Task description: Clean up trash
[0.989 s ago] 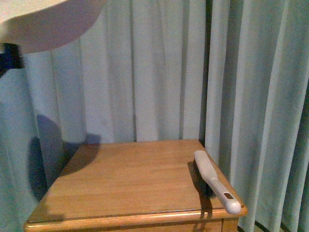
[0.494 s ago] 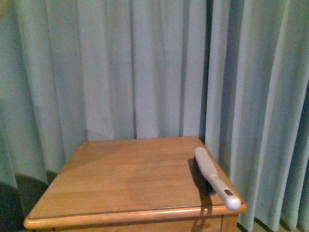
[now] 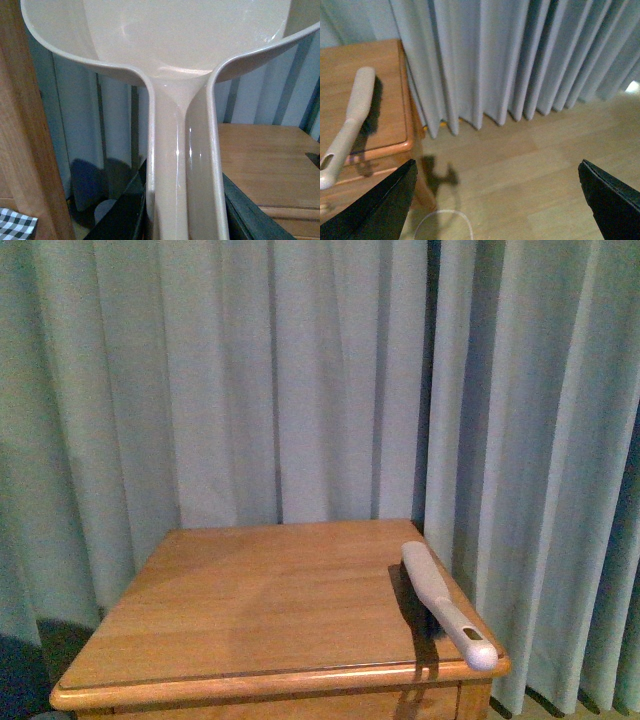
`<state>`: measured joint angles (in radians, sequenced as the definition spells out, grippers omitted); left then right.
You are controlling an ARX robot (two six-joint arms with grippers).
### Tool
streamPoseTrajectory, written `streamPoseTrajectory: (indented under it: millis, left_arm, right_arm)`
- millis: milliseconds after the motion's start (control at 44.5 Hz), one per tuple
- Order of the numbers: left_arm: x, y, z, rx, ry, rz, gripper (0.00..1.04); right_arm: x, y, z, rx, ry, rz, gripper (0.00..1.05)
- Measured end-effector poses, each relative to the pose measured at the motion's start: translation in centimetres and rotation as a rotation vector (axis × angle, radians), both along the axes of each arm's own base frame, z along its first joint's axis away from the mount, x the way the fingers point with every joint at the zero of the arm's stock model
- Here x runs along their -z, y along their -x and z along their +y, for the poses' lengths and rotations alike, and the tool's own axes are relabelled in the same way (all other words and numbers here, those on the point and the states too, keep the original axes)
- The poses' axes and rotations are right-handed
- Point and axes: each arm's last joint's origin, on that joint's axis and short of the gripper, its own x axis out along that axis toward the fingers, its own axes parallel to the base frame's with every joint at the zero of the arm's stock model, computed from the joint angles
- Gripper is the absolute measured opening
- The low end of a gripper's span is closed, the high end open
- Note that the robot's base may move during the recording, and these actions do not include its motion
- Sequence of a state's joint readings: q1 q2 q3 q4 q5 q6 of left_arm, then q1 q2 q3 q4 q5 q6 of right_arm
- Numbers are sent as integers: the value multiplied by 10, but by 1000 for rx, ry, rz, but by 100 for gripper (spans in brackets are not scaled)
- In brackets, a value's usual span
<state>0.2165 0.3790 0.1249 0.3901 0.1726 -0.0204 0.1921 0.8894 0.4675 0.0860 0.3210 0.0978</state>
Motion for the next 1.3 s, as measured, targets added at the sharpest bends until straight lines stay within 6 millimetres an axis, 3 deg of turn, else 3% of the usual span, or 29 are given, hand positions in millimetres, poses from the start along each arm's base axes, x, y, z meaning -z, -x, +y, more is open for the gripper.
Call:
streamPoseTrajectory:
  millis: [67,90,157,202,247,315,449,742,1146,1303]
  left_arm:
    - [0,0,0,1,0,0,27]
    - [0,0,0,1,2,-1,27]
    - [0,0,0,1,3,0,27]
    - [0,0,0,0,3,-1,27]
    - [0,0,0,2,2,-1,27]
    - [0,0,0,7,1,-2,27]
    - [0,0,0,-8,4,-2,27]
    - [0,0,0,-1,3,-2,27]
    - [0,0,0,-1,3,-2,27]
    - [0,0,0,-1,3,-2,27]
  right_arm:
    - [-11,-30,9,-33,-57,92,97]
    - [-17,-88,35,-66,-162,244,97]
    - [-12,-102,51,-95,-203,346,97]
    - [-13,-130,81,-139,-276,423,97]
    - [-16,-148,98,-152,-306,424,97]
    - [9,-169,122,-164,-317,500,97]
    - [44,-174,139,-149,-297,610,97]
    - [33,-181,143,-133,-301,565,97]
    - [57,-188,139,-105,-294,622,97]
    - [61,-190,140,-104,-292,626,72]
